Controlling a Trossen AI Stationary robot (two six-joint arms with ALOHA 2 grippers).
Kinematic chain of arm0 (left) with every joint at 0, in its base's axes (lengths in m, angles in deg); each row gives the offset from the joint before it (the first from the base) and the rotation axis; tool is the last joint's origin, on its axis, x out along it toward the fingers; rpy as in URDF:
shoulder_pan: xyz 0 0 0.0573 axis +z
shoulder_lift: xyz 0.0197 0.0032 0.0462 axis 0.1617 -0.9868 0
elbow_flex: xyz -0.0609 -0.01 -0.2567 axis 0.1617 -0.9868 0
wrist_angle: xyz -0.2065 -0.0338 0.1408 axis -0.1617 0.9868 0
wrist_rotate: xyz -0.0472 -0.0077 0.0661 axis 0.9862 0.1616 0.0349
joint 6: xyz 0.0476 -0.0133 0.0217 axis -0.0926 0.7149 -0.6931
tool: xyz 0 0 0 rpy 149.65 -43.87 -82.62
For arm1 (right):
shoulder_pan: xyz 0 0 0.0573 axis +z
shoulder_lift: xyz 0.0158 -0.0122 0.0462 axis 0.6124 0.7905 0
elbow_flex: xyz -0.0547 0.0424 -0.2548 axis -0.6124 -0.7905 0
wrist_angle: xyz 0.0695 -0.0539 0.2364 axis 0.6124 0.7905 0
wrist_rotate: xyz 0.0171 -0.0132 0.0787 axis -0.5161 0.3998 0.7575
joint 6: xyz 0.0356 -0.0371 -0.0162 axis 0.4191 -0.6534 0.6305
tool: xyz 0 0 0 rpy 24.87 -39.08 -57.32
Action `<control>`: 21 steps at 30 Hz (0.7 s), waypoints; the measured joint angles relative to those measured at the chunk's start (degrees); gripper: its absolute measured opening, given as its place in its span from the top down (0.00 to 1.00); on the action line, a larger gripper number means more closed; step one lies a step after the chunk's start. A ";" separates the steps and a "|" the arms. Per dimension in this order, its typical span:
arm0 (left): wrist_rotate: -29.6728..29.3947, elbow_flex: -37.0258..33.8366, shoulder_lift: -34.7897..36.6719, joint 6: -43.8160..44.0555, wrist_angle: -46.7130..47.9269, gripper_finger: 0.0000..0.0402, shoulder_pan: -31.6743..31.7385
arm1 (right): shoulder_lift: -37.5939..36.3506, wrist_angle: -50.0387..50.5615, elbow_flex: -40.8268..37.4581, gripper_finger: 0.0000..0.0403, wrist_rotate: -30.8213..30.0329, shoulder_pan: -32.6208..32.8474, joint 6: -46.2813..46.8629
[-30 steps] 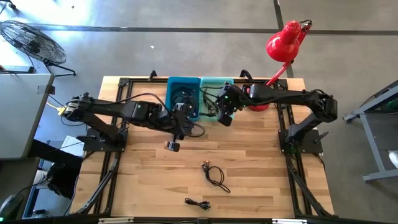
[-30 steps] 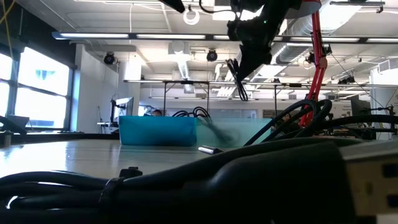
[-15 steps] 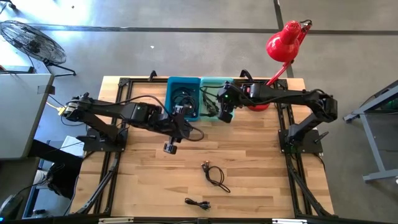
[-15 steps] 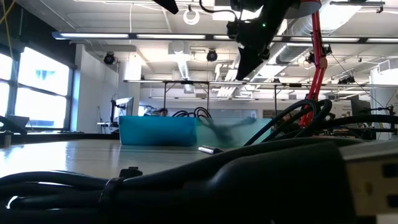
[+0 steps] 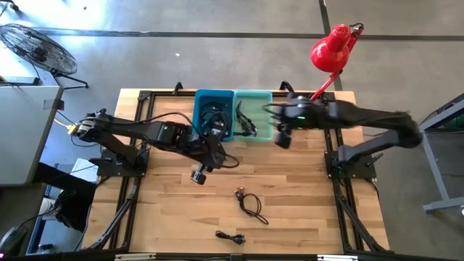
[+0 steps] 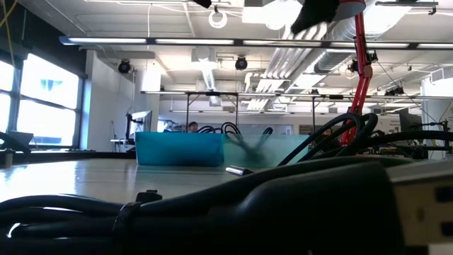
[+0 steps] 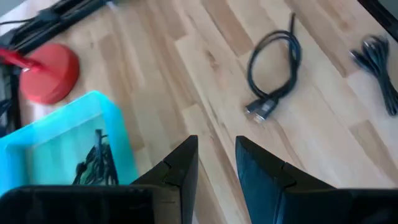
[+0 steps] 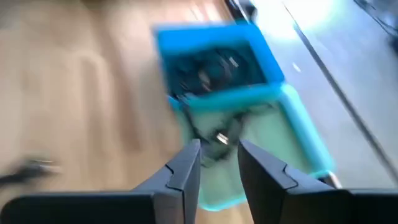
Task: Pick & Place USB Port
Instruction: Put the black charger cable into the dark blue bin
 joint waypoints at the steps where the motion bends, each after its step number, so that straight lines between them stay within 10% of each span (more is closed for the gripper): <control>1: 0.76 -0.06 -0.19 -0.92 -0.15 0.74 0.06 | -2.41 0.22 0.00 0.75 1.23 1.00 0.94; 12: 13.65 0.20 -5.14 -1.59 -9.66 0.74 2.61 | -19.77 4.25 0.04 0.75 7.28 13.38 11.45; 21: 16.19 0.14 -14.24 -1.14 -12.97 0.74 3.08 | -18.79 5.23 -0.03 0.75 -1.02 24.93 14.98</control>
